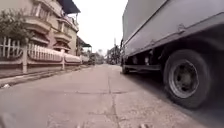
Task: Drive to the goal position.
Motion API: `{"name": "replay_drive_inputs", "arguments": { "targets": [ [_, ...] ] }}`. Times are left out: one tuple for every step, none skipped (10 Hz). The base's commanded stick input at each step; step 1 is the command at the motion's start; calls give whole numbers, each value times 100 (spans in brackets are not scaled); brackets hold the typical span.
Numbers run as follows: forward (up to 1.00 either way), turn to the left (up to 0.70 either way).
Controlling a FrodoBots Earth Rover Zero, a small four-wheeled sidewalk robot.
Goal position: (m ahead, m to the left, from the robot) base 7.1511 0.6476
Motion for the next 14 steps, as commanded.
{"name": "replay_drive_inputs", "arguments": {
  "targets": [
    [85,0],
    [85,0],
    [85,0],
    [85,0],
    [85,0],
    [85,0],
    [85,0],
    [85,0],
    [85,0],
    [85,0],
    [85,0],
    [85,0],
    [85,0],
    [85,0]
  ]
}}
